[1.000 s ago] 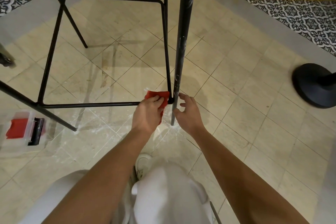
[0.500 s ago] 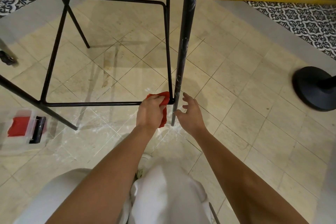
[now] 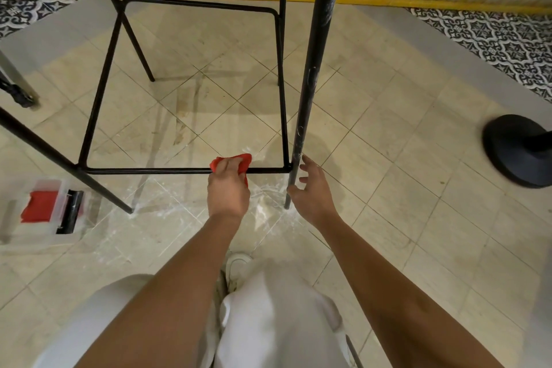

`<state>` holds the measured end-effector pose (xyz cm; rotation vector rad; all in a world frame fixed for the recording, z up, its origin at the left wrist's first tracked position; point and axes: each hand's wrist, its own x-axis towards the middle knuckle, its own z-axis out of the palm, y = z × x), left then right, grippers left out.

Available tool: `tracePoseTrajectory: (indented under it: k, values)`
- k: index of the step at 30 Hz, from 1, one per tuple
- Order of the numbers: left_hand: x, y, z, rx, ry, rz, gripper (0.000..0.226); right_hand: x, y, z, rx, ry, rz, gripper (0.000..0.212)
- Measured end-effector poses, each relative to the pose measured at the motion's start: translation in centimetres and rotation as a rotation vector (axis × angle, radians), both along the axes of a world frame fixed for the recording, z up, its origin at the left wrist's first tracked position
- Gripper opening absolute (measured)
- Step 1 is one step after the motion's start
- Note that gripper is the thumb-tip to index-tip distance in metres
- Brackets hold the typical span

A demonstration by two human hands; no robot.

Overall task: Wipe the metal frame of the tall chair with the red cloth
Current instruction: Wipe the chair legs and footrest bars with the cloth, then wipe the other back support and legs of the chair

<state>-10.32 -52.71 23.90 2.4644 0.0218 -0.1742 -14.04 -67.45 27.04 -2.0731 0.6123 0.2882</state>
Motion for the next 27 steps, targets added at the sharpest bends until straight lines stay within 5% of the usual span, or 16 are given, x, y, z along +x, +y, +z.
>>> tracePoseTrajectory:
  k: [7,12,17,27]
  values:
    - [0.7,-2.1,1.4,-0.157,0.136,-0.237,0.035,-0.1,-0.4,0.6,-0.004,-0.015,-0.007,0.073]
    - [-0.4,-2.3,3.6,-0.232,0.04,-0.206,0.034,-0.6,-0.3,1.9,0.025,-0.039,-0.036,0.064]
    - [-1.8,-2.0,7.0,-0.274,-0.135,-0.257,0.034,-1.2,0.5,5.3,0.076,-0.154,-0.042,0.032]
    - [-4.6,-1.6,18.7,-0.34,-0.293,-0.294,0.032,-2.8,1.6,16.7,0.16,-0.454,0.006,0.02]
